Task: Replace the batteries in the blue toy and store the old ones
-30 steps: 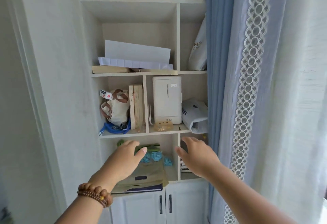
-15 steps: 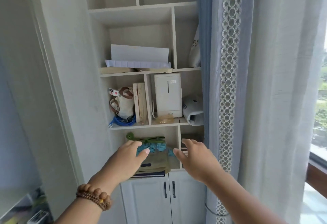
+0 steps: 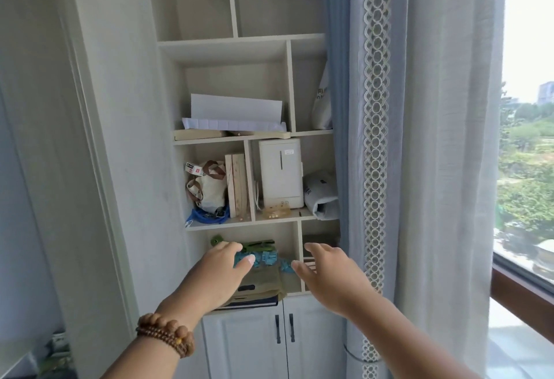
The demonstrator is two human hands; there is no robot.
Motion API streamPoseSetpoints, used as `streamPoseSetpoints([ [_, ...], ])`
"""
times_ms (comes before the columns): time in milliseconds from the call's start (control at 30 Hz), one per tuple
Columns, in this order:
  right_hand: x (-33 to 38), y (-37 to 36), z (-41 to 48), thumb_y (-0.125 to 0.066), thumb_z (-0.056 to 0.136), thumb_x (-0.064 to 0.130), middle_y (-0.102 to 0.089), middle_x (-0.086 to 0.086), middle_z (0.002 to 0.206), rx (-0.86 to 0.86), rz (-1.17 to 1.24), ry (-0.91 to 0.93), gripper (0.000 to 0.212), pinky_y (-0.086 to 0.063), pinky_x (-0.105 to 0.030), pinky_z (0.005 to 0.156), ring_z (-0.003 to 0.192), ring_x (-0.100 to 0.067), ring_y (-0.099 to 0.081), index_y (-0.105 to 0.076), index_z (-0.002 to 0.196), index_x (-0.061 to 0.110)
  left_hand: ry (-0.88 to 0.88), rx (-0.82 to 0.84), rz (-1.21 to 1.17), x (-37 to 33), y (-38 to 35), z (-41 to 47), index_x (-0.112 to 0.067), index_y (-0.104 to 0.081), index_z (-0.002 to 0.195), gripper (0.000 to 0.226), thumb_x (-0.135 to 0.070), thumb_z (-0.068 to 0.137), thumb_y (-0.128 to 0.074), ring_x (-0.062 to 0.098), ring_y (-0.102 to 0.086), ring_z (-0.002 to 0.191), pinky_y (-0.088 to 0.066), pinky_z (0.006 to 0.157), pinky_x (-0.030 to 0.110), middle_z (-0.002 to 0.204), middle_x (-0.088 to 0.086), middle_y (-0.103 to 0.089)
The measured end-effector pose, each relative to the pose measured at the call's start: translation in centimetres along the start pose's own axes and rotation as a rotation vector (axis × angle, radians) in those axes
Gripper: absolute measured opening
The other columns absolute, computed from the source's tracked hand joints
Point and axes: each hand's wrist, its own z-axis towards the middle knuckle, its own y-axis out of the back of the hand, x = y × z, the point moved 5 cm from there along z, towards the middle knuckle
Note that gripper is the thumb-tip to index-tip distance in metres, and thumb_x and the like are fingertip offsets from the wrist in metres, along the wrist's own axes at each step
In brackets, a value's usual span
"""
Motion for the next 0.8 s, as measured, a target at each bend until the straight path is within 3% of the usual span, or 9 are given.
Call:
streamPoseSetpoints([
  [167,1.1,-0.6,-1.1,-0.037,0.094,0.062,-0.05,0.003,0.148,-0.015,0.009,-0.052,0.066,-0.042,-0.043,0.109,0.136,-0.021,-0.045,-0.039,0.147,0.023,-0.037,0.027,-0.034,0.7,0.4,-0.6,-0.021,-0.043,0.145,0.055,-0.052,0.099,-0.037,0.014,-0.045,0.133,-0.04,0.108,0.035,0.15,-0.006,-0.044],
  [800,0.9,0.7,-1.6,-0.036,0.092,0.066,-0.046,0.002,0.152,0.0,-0.042,-0.046,0.07,-0.043,-0.043,0.108,0.136,-0.021,-0.046,-0.037,0.148,0.024,0.024,0.067,-0.022,1.5,0.9,-3.0,-0.019,-0.038,0.149,0.062,-0.055,0.099,-0.036,0.015,-0.039,0.14,-0.035,0.113,0.035,0.156,-0.004,-0.037],
])
